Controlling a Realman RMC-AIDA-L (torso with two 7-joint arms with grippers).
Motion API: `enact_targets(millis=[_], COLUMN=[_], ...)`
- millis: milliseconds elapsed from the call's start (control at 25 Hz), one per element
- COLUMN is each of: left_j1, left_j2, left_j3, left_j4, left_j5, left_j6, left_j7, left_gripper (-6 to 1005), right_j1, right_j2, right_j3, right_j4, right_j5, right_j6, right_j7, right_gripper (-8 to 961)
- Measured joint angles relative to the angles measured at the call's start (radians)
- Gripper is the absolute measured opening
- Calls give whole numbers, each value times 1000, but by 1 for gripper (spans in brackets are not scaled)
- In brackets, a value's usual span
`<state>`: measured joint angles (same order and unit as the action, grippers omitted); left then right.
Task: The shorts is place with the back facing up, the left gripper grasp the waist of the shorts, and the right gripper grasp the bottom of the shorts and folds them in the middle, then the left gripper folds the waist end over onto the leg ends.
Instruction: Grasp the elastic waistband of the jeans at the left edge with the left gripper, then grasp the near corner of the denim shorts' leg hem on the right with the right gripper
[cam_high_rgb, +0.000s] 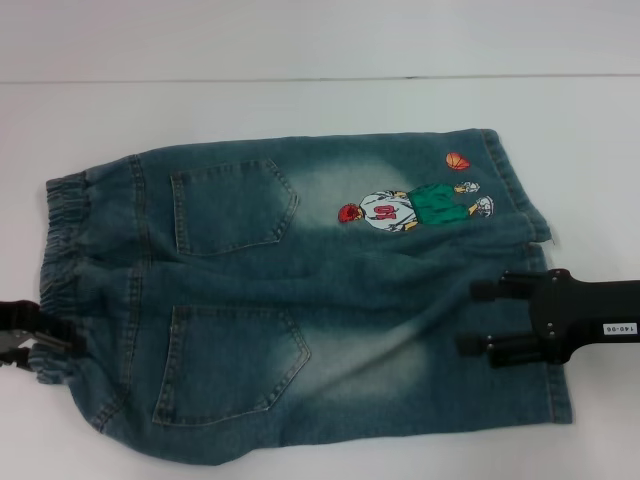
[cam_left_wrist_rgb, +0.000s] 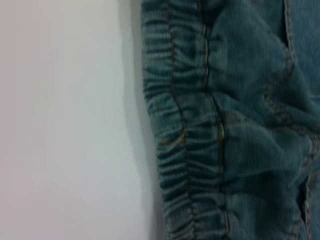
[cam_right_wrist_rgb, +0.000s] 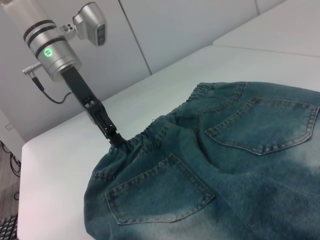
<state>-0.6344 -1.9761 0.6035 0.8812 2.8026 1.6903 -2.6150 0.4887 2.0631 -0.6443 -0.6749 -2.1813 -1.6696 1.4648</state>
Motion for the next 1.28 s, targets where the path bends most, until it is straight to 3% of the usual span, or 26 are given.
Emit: enact_targets(millis=[120,440,880,960,1080,1160,1280], left_j1=[1,1,2,2,0,-3,-6], left_j2=[-1,-1,-2,-2,-3,-3,-3], left_j3=[-4,1,1,1,1,1,-5], left_j4=[2,3,4,4,4,4,6], left_j5=[0,0,0,-2,-6,-7,-10], left_j6=[-11,-10,-9,-9,-4,-1,1], left_j7=[-1,3,10,14,20,21,23], left_gripper=[736,504,74,66,53,53,53], right_j1=[0,-2,5,19,55,79,98], right_j2=[0,0,0,-10,-47,-76,-96], right_j3=[2,3,11,12,5,1,0], right_j4=[0,1,-3,-12,-31,-58,-140], right_j5=[0,2,11,10,8,0,-36], right_j6=[4,9,1,-1,-20,-79,-179], right_j7=[0,0,36,118,314,422,479], right_gripper=[945,944,944,944,944,945,945])
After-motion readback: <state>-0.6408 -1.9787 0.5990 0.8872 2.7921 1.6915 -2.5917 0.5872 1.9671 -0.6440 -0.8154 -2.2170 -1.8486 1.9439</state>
